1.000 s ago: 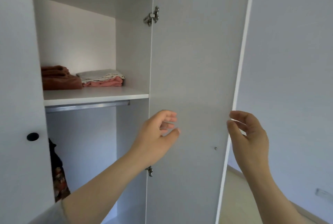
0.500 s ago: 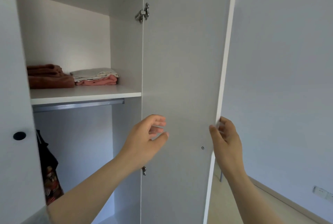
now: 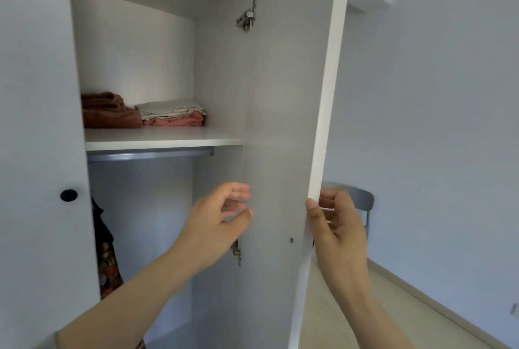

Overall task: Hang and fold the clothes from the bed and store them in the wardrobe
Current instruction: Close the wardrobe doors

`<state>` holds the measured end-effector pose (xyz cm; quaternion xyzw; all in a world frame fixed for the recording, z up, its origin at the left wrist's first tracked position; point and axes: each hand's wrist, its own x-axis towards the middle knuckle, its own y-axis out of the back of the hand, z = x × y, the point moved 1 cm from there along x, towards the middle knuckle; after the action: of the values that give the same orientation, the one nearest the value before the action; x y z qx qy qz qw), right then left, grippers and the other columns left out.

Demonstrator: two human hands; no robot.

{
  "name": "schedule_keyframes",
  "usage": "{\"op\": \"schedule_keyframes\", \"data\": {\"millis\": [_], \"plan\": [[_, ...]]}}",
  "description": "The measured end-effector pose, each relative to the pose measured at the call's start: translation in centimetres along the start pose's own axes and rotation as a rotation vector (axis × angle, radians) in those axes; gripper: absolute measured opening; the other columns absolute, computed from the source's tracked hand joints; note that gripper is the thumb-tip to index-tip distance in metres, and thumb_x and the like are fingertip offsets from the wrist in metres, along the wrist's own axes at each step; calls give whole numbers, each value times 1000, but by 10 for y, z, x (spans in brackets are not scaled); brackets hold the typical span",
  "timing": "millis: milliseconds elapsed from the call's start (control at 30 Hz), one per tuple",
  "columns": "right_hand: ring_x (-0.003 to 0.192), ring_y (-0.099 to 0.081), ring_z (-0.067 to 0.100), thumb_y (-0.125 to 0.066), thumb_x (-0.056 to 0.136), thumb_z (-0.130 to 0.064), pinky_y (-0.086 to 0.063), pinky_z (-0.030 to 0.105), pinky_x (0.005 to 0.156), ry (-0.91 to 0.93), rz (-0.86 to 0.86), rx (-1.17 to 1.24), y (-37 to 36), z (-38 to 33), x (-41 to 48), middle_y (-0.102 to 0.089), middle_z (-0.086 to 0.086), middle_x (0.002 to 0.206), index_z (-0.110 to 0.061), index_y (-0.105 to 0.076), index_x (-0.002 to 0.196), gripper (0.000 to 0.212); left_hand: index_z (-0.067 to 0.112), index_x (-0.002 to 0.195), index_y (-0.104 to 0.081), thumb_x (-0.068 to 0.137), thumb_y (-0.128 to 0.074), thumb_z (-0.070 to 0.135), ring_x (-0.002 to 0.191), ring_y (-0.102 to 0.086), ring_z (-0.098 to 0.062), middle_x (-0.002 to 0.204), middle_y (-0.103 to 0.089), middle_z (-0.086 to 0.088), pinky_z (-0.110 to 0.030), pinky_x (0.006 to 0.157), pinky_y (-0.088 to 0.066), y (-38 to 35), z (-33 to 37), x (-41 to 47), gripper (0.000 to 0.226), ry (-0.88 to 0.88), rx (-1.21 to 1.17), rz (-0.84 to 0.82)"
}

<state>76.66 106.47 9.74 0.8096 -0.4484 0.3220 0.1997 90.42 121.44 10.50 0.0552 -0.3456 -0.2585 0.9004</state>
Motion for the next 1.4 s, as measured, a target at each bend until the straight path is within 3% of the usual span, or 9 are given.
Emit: {"op": "schedule_keyframes", "data": {"millis": [100,333,433,667,833,967,1133,1267,1400], "plan": [[79,-64,12,-64,90,-35,-54,33,64,7,-46,33,-23,-7,-9,-67,-11,84,-25,-62,95,11,33,105,-62,84,-70,7,94,-66,-4,105,-68,9,-20,88,-53,21,-8,-7,34,13,24,45],[67,-61,14,-70,81,-50,-58,39,59,26,-133,101,-83,-22,-22,-63,-10,84,-32,-58,92,25,31,110,-61,87,-68,13,98,-64,3,107,-68,14,-8,82,-49,83,-18,-21,31,37,120,128],[70,-61,12,-69,76,-53,-58,33,59,29,-188,126,-111,-26,-24,-61,-10,82,-32,-55,89,28,33,111,-60,88,-68,14,98,-63,4,107,-67,15,-6,80,-47,106,-23,-27,31,57,159,169],[64,-52,7,-78,78,-39,-46,18,56,77,-353,222,-187,-31,-18,-54,-6,75,-28,-52,83,28,35,110,-60,87,-67,16,96,-64,4,104,-68,19,-11,79,-51,159,-42,-46,31,148,241,311],[61,-49,12,-78,78,-38,-45,18,55,129,-377,232,-246,-36,-12,-51,-3,72,-29,-49,84,31,36,111,-60,88,-66,20,95,-64,3,105,-67,21,-10,76,-49,194,-48,-57,29,197,312,390],[62,-48,19,-77,78,-38,-48,28,57,144,-380,217,-283,-36,-7,-48,0,68,-27,-46,84,33,38,108,-60,88,-67,19,95,-65,1,103,-67,22,-13,76,-49,217,-52,-63,28,217,339,445],[60,-45,12,-77,78,-40,-46,28,58,148,-423,183,-316,-33,2,-47,-2,68,-28,-42,82,37,39,105,-60,87,-68,20,94,-66,-1,102,-67,23,-19,80,-52,233,-61,-65,27,242,338,485],[61,-45,13,-74,83,-32,-50,31,53,142,-515,190,-333,-28,9,-46,0,71,-25,-43,88,32,41,104,-60,86,-67,19,92,-65,2,102,-66,26,-15,75,-50,238,-70,-64,29,258,366,501],[61,-44,5,-71,87,-26,-45,15,54,172,-586,189,-348,-21,17,-47,0,74,-22,-46,97,27,41,104,-59,86,-67,21,93,-64,2,102,-65,27,-14,74,-49,243,-78,-65,28,287,386,515]]}}
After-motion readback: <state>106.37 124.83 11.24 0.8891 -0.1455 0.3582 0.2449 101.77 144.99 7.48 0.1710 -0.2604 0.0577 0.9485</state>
